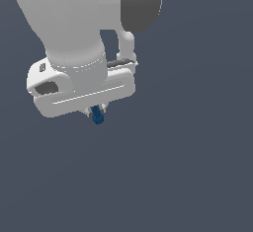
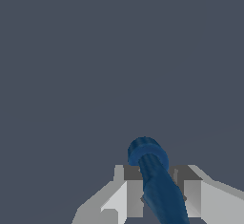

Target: Pick up the object and move it to a goal position.

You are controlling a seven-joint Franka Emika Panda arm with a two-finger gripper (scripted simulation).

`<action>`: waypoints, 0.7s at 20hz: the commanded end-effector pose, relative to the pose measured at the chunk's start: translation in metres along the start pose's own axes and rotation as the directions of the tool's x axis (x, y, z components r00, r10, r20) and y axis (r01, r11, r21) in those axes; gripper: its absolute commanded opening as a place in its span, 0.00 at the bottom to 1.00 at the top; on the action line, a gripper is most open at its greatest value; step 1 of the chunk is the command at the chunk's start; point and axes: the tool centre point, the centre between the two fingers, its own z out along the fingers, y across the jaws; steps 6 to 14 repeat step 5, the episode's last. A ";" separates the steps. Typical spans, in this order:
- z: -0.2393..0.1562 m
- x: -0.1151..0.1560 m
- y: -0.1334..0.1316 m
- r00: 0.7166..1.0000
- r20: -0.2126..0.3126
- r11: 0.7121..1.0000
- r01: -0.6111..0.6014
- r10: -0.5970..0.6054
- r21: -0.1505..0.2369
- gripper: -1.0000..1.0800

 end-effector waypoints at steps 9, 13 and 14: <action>-0.002 0.001 0.001 1.000 0.000 1.000 0.000 0.000 0.000 0.00; -0.002 0.001 0.001 1.000 0.000 1.000 0.000 0.000 0.000 0.00; -0.002 0.001 0.001 1.000 0.000 1.000 0.000 0.000 0.000 0.00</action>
